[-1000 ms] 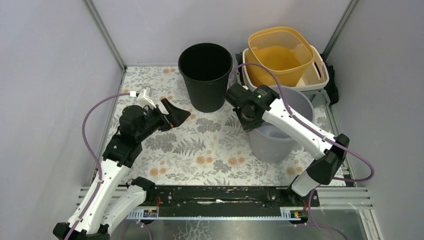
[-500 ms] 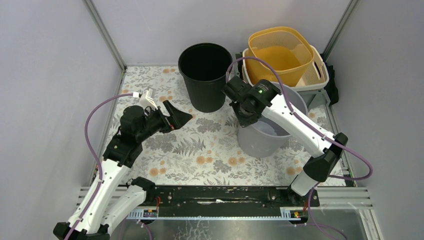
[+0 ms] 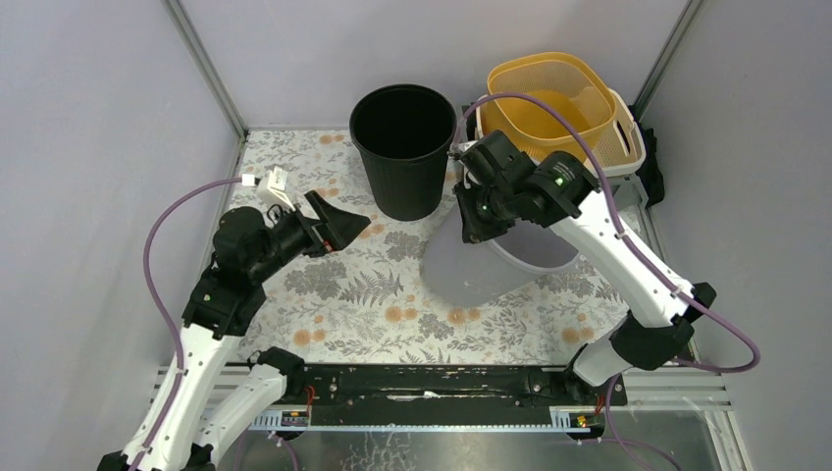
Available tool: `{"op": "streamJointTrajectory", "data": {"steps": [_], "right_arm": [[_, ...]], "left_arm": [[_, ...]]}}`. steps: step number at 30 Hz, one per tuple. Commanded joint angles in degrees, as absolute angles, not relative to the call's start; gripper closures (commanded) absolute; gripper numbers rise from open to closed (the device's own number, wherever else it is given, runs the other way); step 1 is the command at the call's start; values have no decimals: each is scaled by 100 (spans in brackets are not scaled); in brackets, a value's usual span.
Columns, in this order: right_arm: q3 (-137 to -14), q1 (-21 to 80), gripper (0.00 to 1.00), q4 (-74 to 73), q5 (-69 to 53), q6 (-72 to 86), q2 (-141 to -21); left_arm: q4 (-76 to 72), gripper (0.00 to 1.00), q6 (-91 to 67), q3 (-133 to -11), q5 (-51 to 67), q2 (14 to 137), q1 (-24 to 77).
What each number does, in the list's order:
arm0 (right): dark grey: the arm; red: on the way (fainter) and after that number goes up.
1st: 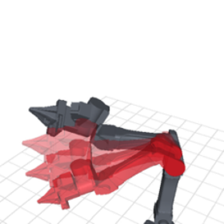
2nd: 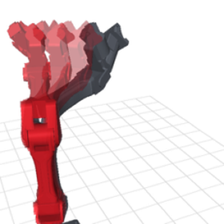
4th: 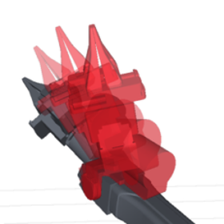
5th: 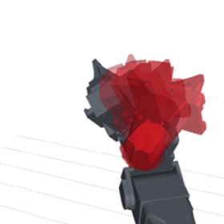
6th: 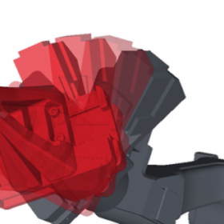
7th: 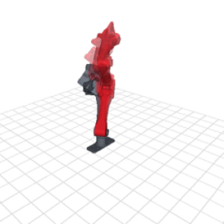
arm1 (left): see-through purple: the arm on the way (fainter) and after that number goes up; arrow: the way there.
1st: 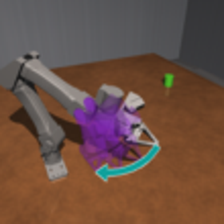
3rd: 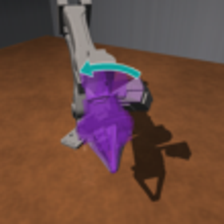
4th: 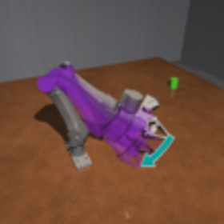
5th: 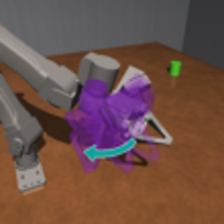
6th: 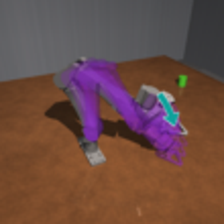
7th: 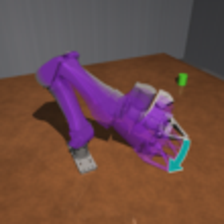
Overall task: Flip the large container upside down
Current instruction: Turn the container upside down at the center of the board.
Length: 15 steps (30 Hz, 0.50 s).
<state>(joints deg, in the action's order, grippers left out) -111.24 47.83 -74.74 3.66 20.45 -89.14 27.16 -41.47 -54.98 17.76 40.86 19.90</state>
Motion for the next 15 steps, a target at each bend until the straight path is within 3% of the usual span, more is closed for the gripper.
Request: {"op": "streamJointTrajectory", "data": {"steps": [1, 15], "right_arm": [[-11347, 4772, 100, -6864, -297, 2118, -8531], [-10505, 4772, 100, -4838, -1585, 2851, -8004]], "left_arm": [[2931, 0, -4087, -6029, 1697, 3986, 1995], [3996, 0, -3622, -8034, 1663, 4314, 2000]]}}
